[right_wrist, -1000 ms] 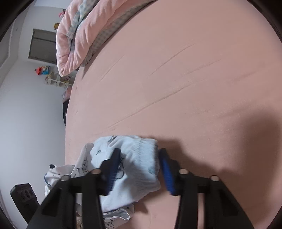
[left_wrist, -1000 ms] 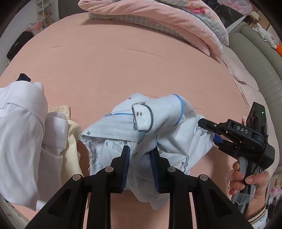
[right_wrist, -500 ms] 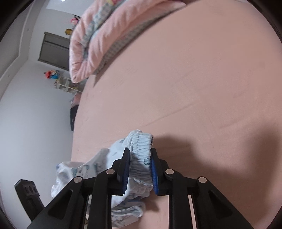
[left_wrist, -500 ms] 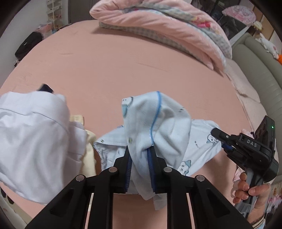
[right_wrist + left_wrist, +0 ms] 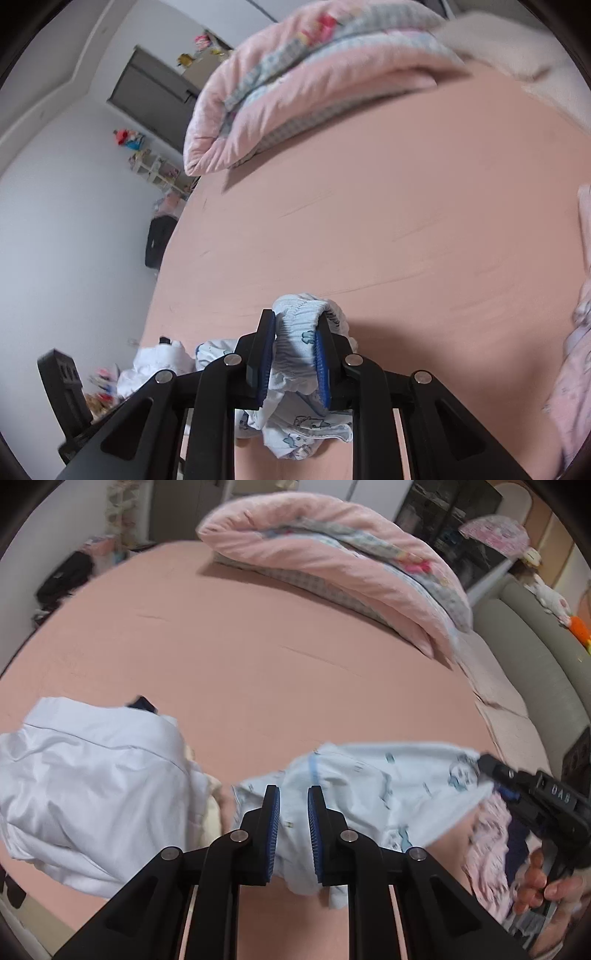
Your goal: Fold clothes
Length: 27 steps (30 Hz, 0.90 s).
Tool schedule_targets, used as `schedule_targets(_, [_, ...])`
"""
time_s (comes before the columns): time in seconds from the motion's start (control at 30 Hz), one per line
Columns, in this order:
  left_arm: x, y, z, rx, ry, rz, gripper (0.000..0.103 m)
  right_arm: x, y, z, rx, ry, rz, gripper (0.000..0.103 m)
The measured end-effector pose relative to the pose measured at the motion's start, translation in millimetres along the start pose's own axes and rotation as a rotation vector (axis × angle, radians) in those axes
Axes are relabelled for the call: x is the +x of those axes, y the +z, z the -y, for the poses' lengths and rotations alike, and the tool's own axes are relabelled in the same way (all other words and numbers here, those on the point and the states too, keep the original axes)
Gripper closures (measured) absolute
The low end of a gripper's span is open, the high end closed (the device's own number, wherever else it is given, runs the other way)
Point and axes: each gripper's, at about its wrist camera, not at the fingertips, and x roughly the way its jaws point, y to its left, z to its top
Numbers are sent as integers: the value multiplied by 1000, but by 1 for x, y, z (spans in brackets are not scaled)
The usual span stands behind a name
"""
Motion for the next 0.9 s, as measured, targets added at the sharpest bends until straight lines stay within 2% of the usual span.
schedule_targets(0.07, [5,-4,4,8,-15,-34,88,-8,0,-8,-14,15,8,84])
schedule_targets(0.13, [12,-8,6,15,-30,-73,77,-14,3,-17,-18,39,19,84])
schedule_targets(0.2, [18,-14,4,-2,-52,-81,21,-21,5,-25,-27,52,34,84])
schedule_targets(0.23, [22,-17,3,-16,-66,-83,16,-26,6,-28,-38,56,39,84])
schedule_targets(0.27, [28,-19,1,-44,-79,-86,16,-30,9,-33,-57,56,41,84])
schedule_targets(0.37, [45,-23,-2,-111,-95,-118,16,-28,14,-43,-111,-39,18,84])
schedule_targets(0.5, [51,-27,0,-129,-59,-123,16,-19,10,-26,-65,-57,-15,84])
schedule_targets(0.63, [53,-28,1,-154,-79,-127,16,-11,4,-6,-24,-87,-43,84])
schedule_targets(0.77, [63,-24,3,-160,-60,-123,16,3,-2,20,34,-136,-90,84])
schedule_targets(0.8, [67,-24,3,-159,-57,-127,16,6,-4,26,47,-154,-102,76])
schedule_targets(0.83, [70,-24,4,-160,-57,-133,16,10,-5,32,60,-171,-113,54])
schedule_targets(0.87, [72,-24,4,-163,-53,-133,16,13,-6,39,79,-183,-117,45])
schedule_targets(0.9, [75,-24,5,-166,-50,-134,16,17,-7,45,99,-193,-122,41])
